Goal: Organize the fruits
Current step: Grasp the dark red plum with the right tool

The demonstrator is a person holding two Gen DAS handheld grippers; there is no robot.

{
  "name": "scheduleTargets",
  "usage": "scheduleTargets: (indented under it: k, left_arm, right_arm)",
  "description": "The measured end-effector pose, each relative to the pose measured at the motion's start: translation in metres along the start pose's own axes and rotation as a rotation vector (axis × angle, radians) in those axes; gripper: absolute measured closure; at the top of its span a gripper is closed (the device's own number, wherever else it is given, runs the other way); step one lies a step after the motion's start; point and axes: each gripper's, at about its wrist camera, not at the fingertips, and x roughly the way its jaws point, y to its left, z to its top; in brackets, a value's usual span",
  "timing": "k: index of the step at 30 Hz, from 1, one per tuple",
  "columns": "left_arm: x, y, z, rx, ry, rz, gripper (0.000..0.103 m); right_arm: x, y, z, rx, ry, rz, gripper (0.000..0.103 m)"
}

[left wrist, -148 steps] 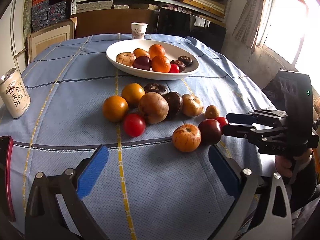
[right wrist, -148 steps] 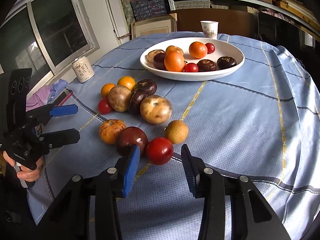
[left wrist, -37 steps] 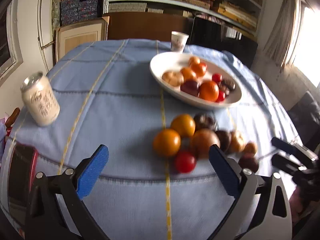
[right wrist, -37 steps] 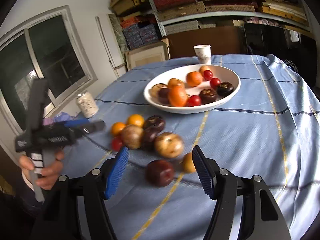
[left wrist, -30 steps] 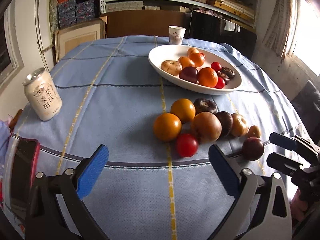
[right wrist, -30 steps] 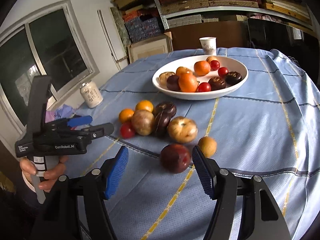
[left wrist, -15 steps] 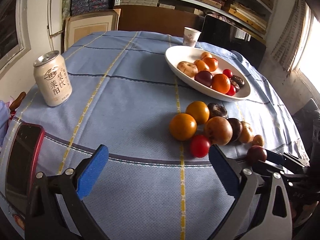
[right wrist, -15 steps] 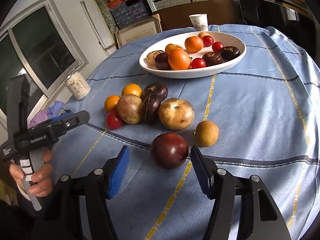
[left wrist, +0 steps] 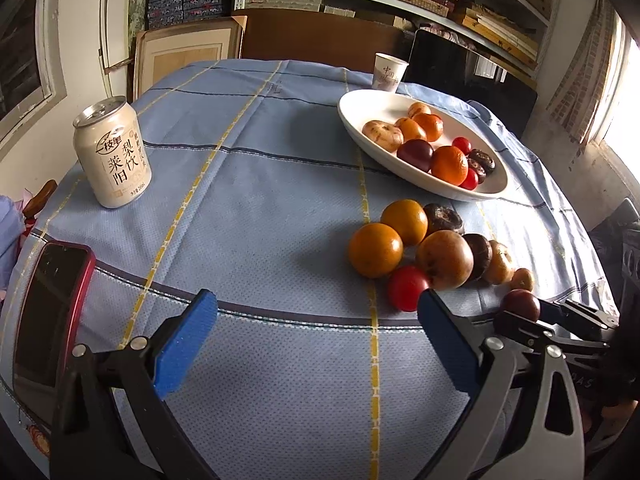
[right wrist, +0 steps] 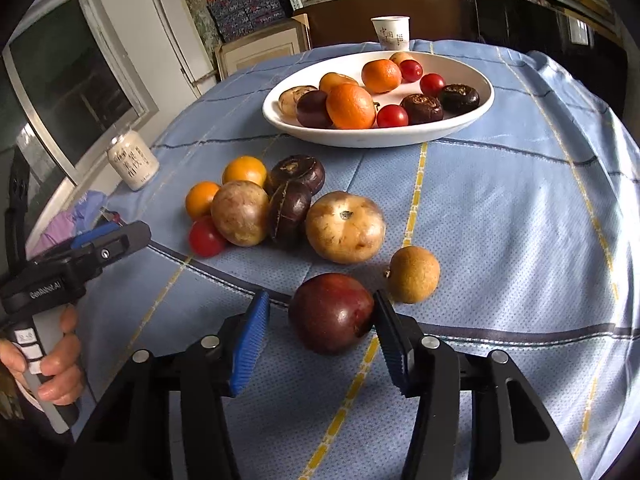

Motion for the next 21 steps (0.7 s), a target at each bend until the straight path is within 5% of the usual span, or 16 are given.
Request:
scheduleTargets:
  k: [5, 9, 13, 21]
  left_arm:
    - [0.005, -0.002, -0.001, 0.004, 0.014, 0.007, 0.005]
    - [0.009, -0.006, -0.003, 0.017, 0.028, -0.002, 0.005]
    - [0.012, -0.016, -0.007, 0.047, 0.047, -0.062, 0.005]
    - [0.014, -0.038, -0.012, 0.148, 0.039, -0.058, 0.005]
  right_arm:
    - [-0.001, -0.008, 0.0, 0.017, -0.005, 0.003, 0.064]
    - [-0.005, -0.018, 0.0, 0.068, -0.022, 0.055, 0.065]
    - [-0.009, -0.017, 0.0, 0.061, -0.042, 0.031, 0.065]
    - [-0.015, -0.016, -0.002, 0.04, -0.06, 0.021, 0.065]
